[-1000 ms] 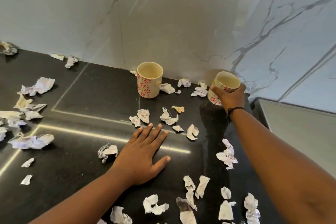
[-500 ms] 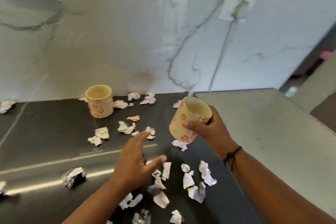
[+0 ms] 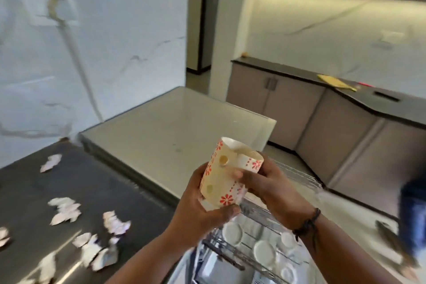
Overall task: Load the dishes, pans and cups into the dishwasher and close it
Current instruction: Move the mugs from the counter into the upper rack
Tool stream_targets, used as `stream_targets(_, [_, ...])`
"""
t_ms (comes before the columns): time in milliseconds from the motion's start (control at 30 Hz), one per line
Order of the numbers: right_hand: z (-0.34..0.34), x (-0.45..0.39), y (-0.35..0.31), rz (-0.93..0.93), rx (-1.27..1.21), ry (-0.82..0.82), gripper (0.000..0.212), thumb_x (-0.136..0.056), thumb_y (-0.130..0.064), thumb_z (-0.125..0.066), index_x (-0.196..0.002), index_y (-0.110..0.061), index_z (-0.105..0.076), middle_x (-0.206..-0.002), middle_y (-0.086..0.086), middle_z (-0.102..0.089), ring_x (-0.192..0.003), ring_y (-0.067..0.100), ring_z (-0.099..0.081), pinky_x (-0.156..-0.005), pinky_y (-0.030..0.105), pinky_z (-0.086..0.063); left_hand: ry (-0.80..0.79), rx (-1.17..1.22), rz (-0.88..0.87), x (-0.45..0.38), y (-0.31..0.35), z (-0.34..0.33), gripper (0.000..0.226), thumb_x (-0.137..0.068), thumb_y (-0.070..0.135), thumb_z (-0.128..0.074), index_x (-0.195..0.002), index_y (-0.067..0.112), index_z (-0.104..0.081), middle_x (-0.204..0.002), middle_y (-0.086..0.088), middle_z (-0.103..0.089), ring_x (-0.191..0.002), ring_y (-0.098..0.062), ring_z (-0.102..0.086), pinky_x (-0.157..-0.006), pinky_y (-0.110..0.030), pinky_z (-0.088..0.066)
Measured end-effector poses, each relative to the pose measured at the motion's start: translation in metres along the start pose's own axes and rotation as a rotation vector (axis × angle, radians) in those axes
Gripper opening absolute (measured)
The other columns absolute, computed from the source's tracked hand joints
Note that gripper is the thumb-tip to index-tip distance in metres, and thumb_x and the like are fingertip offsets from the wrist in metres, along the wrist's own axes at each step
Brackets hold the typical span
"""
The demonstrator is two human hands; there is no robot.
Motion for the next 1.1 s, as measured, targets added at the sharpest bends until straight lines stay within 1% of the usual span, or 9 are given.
stream_targets(100, [0.073, 0.015, 0.019, -0.077, -0.059, 0.125, 0.065, -0.060, -0.033, -0.087, -0.115, -0.009, -0.061, -0.108, 0.015, -0.069, -0.098, 0.029, -0.067, -0.075, 0.030, -0.055, -0.103, 0.127, 0.076, -0.019, -0.019, -0.066, 0.080, -0.058, 0.026, -0.083, -0.128, 0.020, -0.044, -0.112, -0.005, -0.065, -0.105, -0.026, -0.064, -0.083, -0.037, -0.055])
stream_targets(267, [0.169, 0.040, 0.070, -0.238, -0.091, 0.216, 0.052, -0.071, -0.021, -0.073, -0.118, -0.014, -0.053, -0.103, 0.011, -0.071, -0.091, 0.026, -0.070, -0.070, 0.028, -0.055, -0.173, 0.300, 0.415, -0.034, -0.086, -0.185, 0.089, -0.044, 0.054, -0.086, -0.121, 0.029, -0.049, -0.109, -0.005, -0.070, -0.106, -0.025, -0.065, -0.082, -0.036, -0.049])
stream_targets(500, [0.289, 0.060, 0.161, -0.568, -0.086, 0.169, 0.070, -0.063, -0.014, -0.080, -0.125, -0.021, -0.048, -0.107, 0.012, -0.070, -0.096, 0.031, -0.069, -0.086, 0.049, -0.056, -0.366, 0.033, 0.711, -0.053, -0.164, -0.272, 0.085, -0.046, 0.065, -0.071, -0.120, 0.027, -0.051, -0.117, 0.003, -0.064, -0.110, -0.016, -0.058, -0.098, -0.045, -0.045])
stream_targets(600, [0.309, 0.058, 0.189, -0.668, 0.099, 0.029, 0.073, -0.065, -0.012, -0.084, -0.127, -0.020, -0.046, -0.108, 0.004, -0.068, -0.096, 0.022, -0.068, -0.080, 0.034, -0.058, -0.169, 0.183, 0.838, -0.067, -0.196, -0.263, 0.100, -0.037, 0.072, -0.077, -0.118, 0.017, -0.057, -0.116, -0.016, -0.066, -0.109, -0.030, -0.056, -0.095, -0.043, -0.040])
stream_targets(667, [0.310, 0.054, 0.203, -0.690, 0.209, -0.064, 0.076, -0.066, -0.015, -0.084, -0.128, -0.024, -0.040, -0.111, -0.003, -0.063, -0.098, 0.014, -0.064, -0.077, 0.024, -0.057, -0.046, 0.241, 0.934, -0.070, -0.216, -0.254, 0.094, -0.045, 0.070, -0.078, -0.118, 0.014, -0.057, -0.114, -0.021, -0.066, -0.109, -0.035, -0.057, -0.096, -0.045, -0.041])
stream_targets(800, [0.303, 0.042, 0.236, -0.705, 0.535, -0.177, 0.110, -0.038, -0.057, -0.083, -0.132, -0.030, -0.032, -0.119, -0.001, -0.052, -0.101, 0.015, -0.058, -0.084, 0.032, -0.057, 0.133, 0.257, 1.087, -0.066, -0.252, -0.242, 0.071, -0.064, 0.051, -0.072, -0.120, 0.011, -0.058, -0.106, -0.016, -0.071, -0.097, -0.030, -0.062, -0.074, -0.033, -0.047])
stream_targets(867, [0.302, 0.035, 0.249, -0.702, 0.555, -0.105, 0.122, -0.036, -0.058, -0.082, -0.135, -0.030, -0.018, -0.118, 0.003, -0.051, -0.098, 0.019, -0.059, -0.077, 0.032, -0.058, 0.242, 0.311, 1.138, -0.061, -0.265, -0.237, 0.069, -0.063, 0.049, -0.073, -0.118, 0.010, -0.058, -0.105, -0.016, -0.071, -0.099, -0.029, -0.063, -0.074, -0.031, -0.048])
stream_targets(1000, [0.301, 0.017, 0.262, -0.635, 0.534, 0.057, 0.106, -0.056, -0.039, -0.086, -0.134, -0.032, -0.014, -0.116, 0.005, -0.049, -0.099, 0.022, -0.059, -0.074, 0.031, -0.059, 0.471, 0.456, 1.243, -0.046, -0.300, -0.226, 0.068, -0.066, 0.054, -0.074, -0.110, 0.004, -0.061, -0.105, -0.018, -0.069, -0.092, -0.027, -0.061, -0.066, -0.030, -0.049])
stream_targets(1100, [0.292, 0.004, 0.275, -0.596, 0.699, -0.029, 0.089, -0.063, -0.042, -0.081, -0.130, -0.031, -0.025, -0.119, 0.000, -0.044, -0.100, 0.017, -0.055, -0.067, 0.017, -0.051, 0.594, 0.574, 1.293, -0.038, -0.326, -0.224, 0.066, -0.067, 0.053, -0.076, -0.108, 0.003, -0.062, -0.097, -0.016, -0.068, -0.087, -0.025, -0.059, -0.067, -0.030, -0.050])
Point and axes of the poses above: each hand's wrist, its own x-axis away from the middle knuckle, its own z-axis out of the back of the hand, y = z × x, the point moved 9 cm from there along -x, towards the middle knuckle
